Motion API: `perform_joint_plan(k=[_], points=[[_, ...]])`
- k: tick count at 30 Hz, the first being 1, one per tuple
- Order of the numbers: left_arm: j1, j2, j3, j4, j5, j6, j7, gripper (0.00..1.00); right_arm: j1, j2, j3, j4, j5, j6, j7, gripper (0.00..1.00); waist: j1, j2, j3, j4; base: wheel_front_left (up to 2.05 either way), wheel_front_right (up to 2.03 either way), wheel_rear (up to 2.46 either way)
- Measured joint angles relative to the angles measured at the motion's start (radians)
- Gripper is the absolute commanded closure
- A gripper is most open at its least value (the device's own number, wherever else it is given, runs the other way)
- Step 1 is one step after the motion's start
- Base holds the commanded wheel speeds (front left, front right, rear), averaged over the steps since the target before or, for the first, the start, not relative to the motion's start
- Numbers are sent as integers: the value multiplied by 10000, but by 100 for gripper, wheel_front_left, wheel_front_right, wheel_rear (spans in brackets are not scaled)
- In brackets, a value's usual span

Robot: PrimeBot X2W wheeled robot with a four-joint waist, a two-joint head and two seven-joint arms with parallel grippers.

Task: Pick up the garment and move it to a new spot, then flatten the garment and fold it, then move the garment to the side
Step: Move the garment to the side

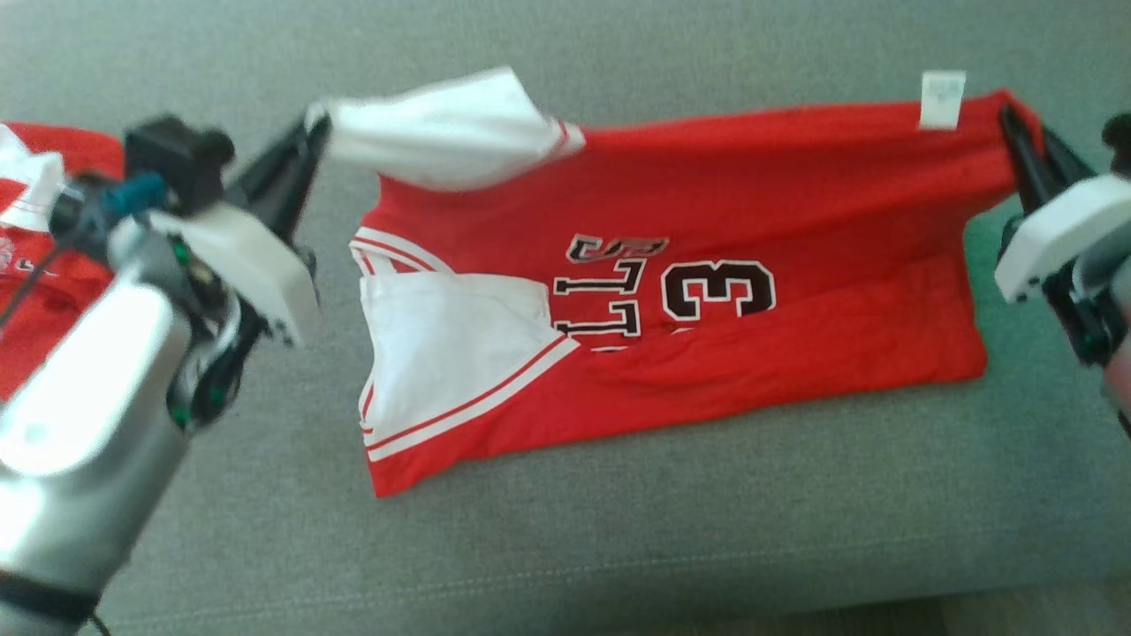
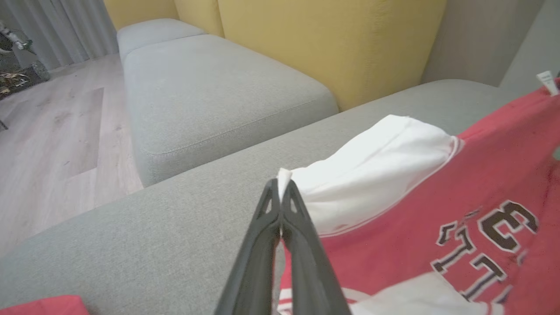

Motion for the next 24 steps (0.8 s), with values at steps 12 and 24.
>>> perform_joint_plan(k=[12, 24], points=[[2800, 1682, -529, -3910, -531, 978, 1875, 100, 1712, -1172, 734, -1766, 1032, 0, 1195, 100, 0, 0, -996, 298, 0, 0, 0], [3938, 2314, -999, -5283, -1097, 1269, 2966, 100, 2737, -1839, 943, -2915, 1260, 0, 2288, 100, 0, 0, -1348, 418, 0, 0, 0]])
